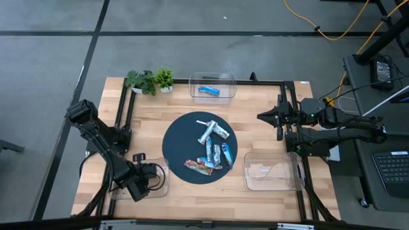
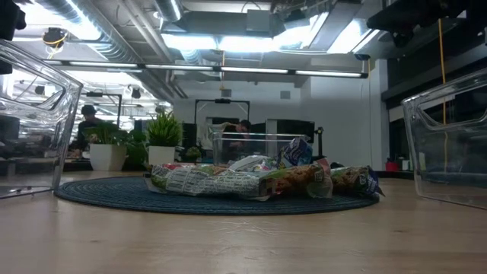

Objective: Pick and place Granola Bars by type
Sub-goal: Put the orange granola bar into the bottom left transparent bin

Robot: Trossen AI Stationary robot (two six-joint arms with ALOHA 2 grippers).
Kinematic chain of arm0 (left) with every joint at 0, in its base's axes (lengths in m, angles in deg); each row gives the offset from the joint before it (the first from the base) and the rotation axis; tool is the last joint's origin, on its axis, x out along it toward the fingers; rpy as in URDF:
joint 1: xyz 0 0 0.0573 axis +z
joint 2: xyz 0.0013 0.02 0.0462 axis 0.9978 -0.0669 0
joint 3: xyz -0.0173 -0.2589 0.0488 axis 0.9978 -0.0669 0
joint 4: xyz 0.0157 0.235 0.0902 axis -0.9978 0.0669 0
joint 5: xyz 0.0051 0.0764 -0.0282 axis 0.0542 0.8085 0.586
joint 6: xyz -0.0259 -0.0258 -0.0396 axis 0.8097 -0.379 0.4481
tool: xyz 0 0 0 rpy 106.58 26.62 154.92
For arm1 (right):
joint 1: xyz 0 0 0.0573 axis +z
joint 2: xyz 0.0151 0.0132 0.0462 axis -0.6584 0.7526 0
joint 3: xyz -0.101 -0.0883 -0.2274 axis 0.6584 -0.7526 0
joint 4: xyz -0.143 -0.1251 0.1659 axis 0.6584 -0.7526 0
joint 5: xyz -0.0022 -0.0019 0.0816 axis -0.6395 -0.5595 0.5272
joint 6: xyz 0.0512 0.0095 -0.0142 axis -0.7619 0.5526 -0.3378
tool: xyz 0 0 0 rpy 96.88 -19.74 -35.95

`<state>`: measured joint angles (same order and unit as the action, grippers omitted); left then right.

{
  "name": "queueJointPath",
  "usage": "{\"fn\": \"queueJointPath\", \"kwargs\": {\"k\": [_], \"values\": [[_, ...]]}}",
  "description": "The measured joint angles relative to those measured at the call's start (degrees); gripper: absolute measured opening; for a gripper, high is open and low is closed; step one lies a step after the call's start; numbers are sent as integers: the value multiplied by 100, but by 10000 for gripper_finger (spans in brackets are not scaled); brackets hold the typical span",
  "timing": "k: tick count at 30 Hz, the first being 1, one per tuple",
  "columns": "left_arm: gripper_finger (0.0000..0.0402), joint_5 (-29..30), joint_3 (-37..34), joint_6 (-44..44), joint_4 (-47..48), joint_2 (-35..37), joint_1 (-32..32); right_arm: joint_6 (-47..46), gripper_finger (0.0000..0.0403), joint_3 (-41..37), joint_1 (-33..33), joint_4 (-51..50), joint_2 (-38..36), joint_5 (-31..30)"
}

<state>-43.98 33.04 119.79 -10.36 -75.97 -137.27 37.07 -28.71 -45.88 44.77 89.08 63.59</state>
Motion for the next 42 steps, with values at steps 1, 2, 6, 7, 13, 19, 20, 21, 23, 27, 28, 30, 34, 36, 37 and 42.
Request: {"fn": "queueJointPath", "kwargs": {"k": [1, 2, 6, 7, 13, 19, 20, 21, 23, 27, 28, 30, 34, 36, 37, 42], "values": [[144, -9, 0, 0, 1, 8, 8, -2, 32, 0, 1, 0, 0, -2], [152, -18, 7, 0, 18, 22, 23, -2, 32, 0, -1, 0, 0, -2], [171, -21, 181, -286, 82, 97, 113, -11, 32, 0, 0, 0, 0, -2], [173, -19, 250, -383, 140, 112, 149, -13, 32, 0, 1, 0, 0, -1], [175, 32, 744, -793, 782, 162, 427, -13, 32, 0, 1, 0, 0, -1], [175, 63, 1220, -1011, 1337, 162, 645, -11, 32, 0, 1, 0, 0, -2], [175, 114, 1301, -1011, 1455, 162, 671, -11, 32, 0, -1, 2, 0, 0], [175, 198, 1400, -1024, 1559, 162, 696, -12, 32, 0, 0, 2, 0, 0], [175, 436, 1630, -1144, 1770, 162, 756, -13, 32, 0, 0, 2, 2, 0], [175, 986, 2084, -1499, 2162, 164, 1002, -39, 32, 0, -1, 5, 63, 3], [175, 1126, 2179, -1603, 2235, 164, 1095, -64, 33, 0, 0, 11, 102, 7], [175, 1393, 2333, -1841, 2314, 164, 1314, -166, 34, 0, -1, 9, 218, 102], [175, 1798, 2494, -2504, 2119, 164, 1929, -39, 52, 103, 0, -47, 675, 383], [175, 1789, 2524, -2980, 1855, 164, 2288, 162, 69, 274, 0, -94, 1005, 480], [175, 1757, 2529, -3220, 1723, 164, 2466, 297, 77, 389, -1, -161, 1167, 519], [175, 1818, 2529, -4200, 691, 164, 3329, 984, 107, 1070, -1, -931, 1809, 344]]}}
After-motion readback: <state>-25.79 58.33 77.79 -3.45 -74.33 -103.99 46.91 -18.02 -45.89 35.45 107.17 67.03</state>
